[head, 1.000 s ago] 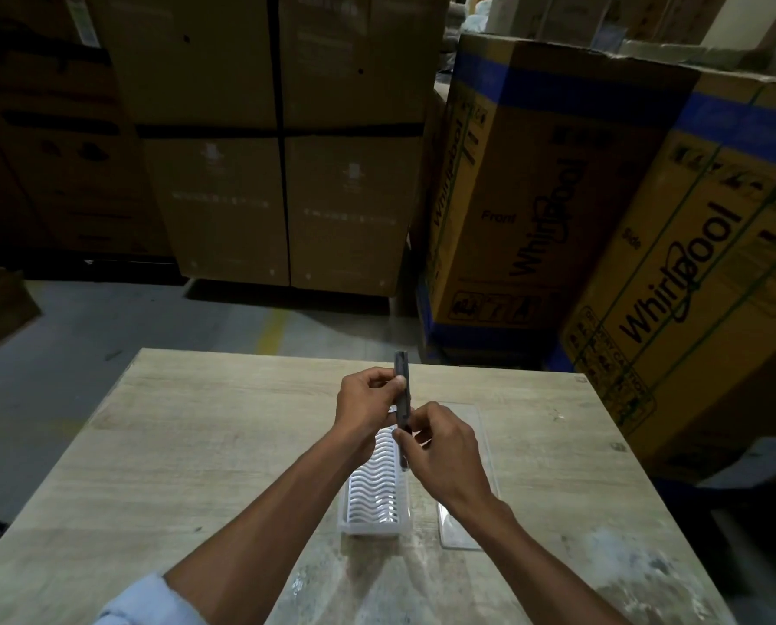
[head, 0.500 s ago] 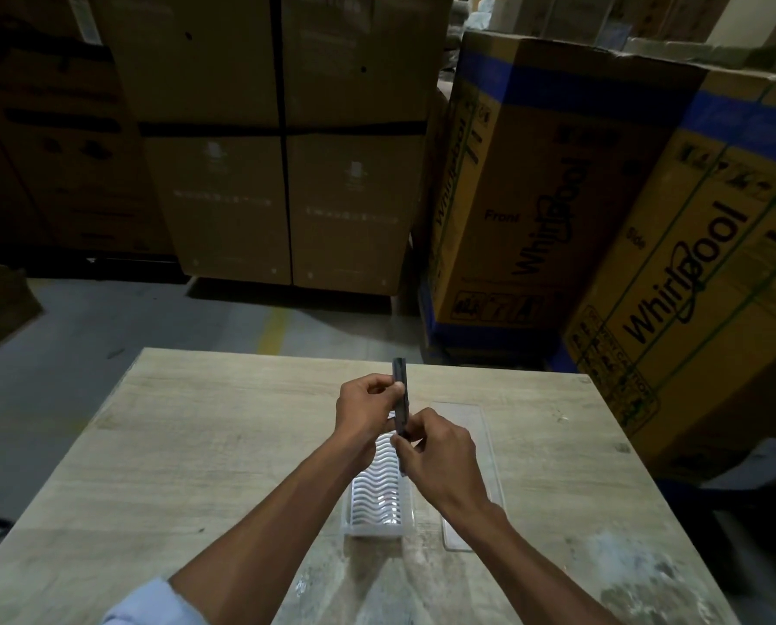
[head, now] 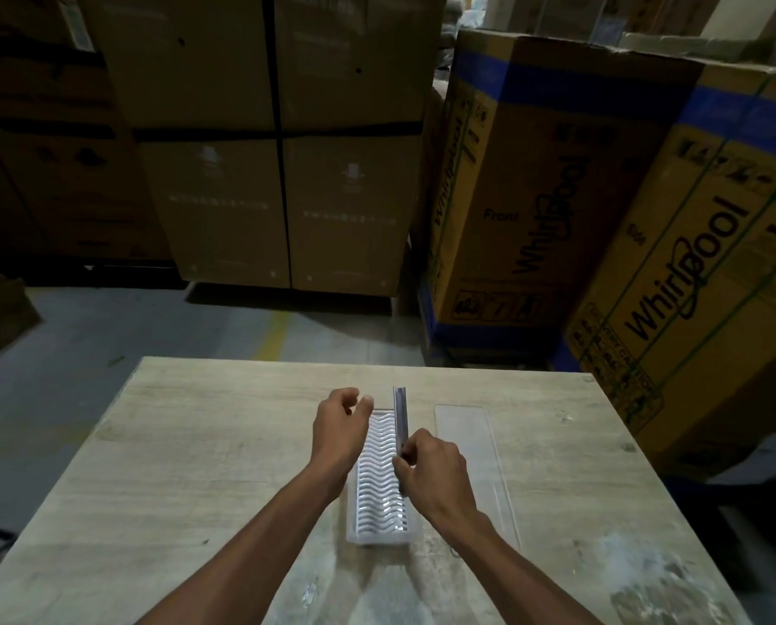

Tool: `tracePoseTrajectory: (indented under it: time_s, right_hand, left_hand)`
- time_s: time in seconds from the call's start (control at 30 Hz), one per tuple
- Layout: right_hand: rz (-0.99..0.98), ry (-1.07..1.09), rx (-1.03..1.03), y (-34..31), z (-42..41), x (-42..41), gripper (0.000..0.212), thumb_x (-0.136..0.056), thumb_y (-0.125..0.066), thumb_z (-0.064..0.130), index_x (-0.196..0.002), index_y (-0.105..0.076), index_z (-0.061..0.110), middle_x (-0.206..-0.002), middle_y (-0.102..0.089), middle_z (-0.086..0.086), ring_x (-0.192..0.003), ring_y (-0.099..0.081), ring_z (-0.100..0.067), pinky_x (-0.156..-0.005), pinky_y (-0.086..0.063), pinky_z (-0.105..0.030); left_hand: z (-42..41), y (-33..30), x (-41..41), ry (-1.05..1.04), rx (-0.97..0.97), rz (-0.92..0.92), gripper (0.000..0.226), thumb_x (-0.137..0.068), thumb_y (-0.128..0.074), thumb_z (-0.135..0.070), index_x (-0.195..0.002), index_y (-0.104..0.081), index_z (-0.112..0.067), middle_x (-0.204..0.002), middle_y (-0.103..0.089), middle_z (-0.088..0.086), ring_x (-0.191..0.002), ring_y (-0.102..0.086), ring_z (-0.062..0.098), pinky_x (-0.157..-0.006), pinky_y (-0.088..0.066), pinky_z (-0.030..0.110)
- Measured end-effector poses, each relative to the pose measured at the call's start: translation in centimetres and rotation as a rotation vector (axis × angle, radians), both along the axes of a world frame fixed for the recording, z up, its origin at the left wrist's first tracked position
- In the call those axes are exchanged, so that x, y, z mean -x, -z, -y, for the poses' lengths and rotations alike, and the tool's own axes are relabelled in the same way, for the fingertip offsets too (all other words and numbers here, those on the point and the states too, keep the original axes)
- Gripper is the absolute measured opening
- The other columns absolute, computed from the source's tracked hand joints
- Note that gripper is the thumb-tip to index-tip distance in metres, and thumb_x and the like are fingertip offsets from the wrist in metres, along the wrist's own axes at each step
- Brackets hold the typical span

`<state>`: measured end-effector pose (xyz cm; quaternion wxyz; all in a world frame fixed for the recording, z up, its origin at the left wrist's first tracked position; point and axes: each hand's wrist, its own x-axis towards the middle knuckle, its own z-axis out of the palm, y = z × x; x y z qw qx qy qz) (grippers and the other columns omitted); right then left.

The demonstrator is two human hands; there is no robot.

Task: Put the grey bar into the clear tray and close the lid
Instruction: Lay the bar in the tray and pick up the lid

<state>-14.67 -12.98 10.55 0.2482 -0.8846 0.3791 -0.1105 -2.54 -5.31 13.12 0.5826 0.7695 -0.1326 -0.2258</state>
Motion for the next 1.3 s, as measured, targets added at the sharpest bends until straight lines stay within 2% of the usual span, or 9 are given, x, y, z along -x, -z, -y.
tracePoseTrajectory:
  time_s: [0.1,0.23,0.27,0.33,0.4,0.5,0.7,0.97,1.3]
  right_hand:
    - [-0.098,-0.009,0.001,1.0,-0.2,-0.5,0.020,-0.095,-0.067,0.034,-0.106,-0.066,0.017,-0.101,-0.076,-0.001,-0.082,-0.072,-0.018,-0.075,-0.061,-0.032]
    - [-0.190,-0.021,-0.031,2.8,-0.6,-1.0,0.030,-0.097,-0.064,0.036,-0.119,-0.062,0.016,-0.115,-0.073,-0.003,-0.097,-0.072,-0.022,-0.078,-0.055,-0.029]
    - [-0.206,-0.025,-0.046,3.3,-0.7,-1.1,0.031,-0.098,-0.063,0.036,-0.121,-0.061,0.015,-0.118,-0.073,-0.004,-0.100,-0.072,-0.023,-0.079,-0.055,-0.029]
    - [-0.228,-0.024,-0.079,4.0,-1.1,-1.2,0.035,-0.099,-0.062,0.036,-0.127,-0.060,0.014,-0.123,-0.071,-0.004,-0.104,-0.071,-0.023,-0.085,-0.056,-0.029]
    - [-0.246,-0.010,-0.087,4.5,-1.5,-1.5,0.036,-0.099,-0.061,0.034,-0.128,-0.060,0.013,-0.126,-0.069,-0.006,-0.110,-0.070,-0.025,-0.090,-0.055,-0.030]
    - [-0.285,0.015,-0.090,5.1,-2.1,-2.0,0.032,-0.100,-0.059,0.030,-0.126,-0.059,0.011,-0.126,-0.067,-0.011,-0.114,-0.067,-0.031,-0.093,-0.054,-0.034]
    - [-0.333,0.048,-0.056,6.8,-2.8,-3.1,0.023,-0.098,-0.056,0.017,-0.120,-0.062,0.013,-0.118,-0.071,-0.010,-0.109,-0.070,-0.031,-0.092,-0.059,-0.038]
    - [-0.367,0.058,-0.019,8.6,-2.7,-3.9,0.030,-0.099,-0.050,0.006,-0.126,-0.063,0.009,-0.123,-0.069,-0.011,-0.116,-0.068,-0.031,-0.096,-0.055,-0.038]
    - [-0.389,0.023,0.003,9.7,-2.8,-4.5,0.030,-0.096,-0.059,0.005,-0.124,-0.064,0.012,-0.121,-0.070,-0.008,-0.114,-0.069,-0.027,-0.095,-0.057,-0.035]
  left_hand:
    - [-1.1,0.3,-0.5,0.021,-0.099,0.190,0.040,-0.100,-0.056,-0.030,-0.136,-0.055,-0.014,-0.145,-0.053,0.007,-0.134,-0.049,0.025,-0.109,-0.042,0.039]
    - [-2.5,1.5,-1.7,0.131,-0.379,0.618,0.057,-0.099,-0.050,-0.049,-0.146,-0.046,-0.017,-0.161,-0.037,0.004,-0.156,-0.013,0.026,-0.125,-0.016,0.048]
    - [-2.9,1.7,-2.0,0.168,-0.447,0.682,0.065,-0.097,-0.043,-0.058,-0.149,-0.042,-0.019,-0.165,-0.030,0.003,-0.157,-0.005,0.026,-0.125,-0.009,0.049]
    - [-3.7,1.9,-2.2,0.222,-0.542,0.776,0.093,-0.086,-0.013,-0.081,-0.153,-0.037,-0.021,-0.169,-0.018,0.002,-0.157,0.006,0.027,-0.125,0.000,0.050]
    - [-4.4,2.3,-2.3,0.257,-0.593,0.827,0.115,-0.072,0.015,-0.087,-0.154,-0.033,-0.022,-0.170,-0.010,0.002,-0.157,0.011,0.028,-0.124,0.003,0.052]
    - [-5.1,3.3,-2.6,0.294,-0.644,0.840,0.117,-0.071,0.019,-0.085,-0.155,-0.032,-0.022,-0.171,-0.006,0.003,-0.156,0.013,0.028,-0.124,0.005,0.052]
    - [-6.2,4.1,-2.7,0.333,-0.681,0.820,0.117,-0.070,0.019,-0.086,-0.153,-0.036,-0.024,-0.171,-0.006,0.002,-0.157,0.012,0.028,-0.124,0.004,0.052]
    - [-7.3,4.4,-2.7,0.343,-0.672,0.800,0.119,-0.068,0.019,-0.088,-0.150,-0.041,-0.027,-0.170,-0.009,0.000,-0.157,0.009,0.027,-0.123,0.005,0.050]
    - [-8.7,4.0,-3.1,0.353,-0.682,0.758,0.126,-0.062,0.024,-0.089,-0.148,-0.043,-0.027,-0.170,-0.011,0.000,-0.157,0.008,0.026,-0.125,-0.002,0.053]
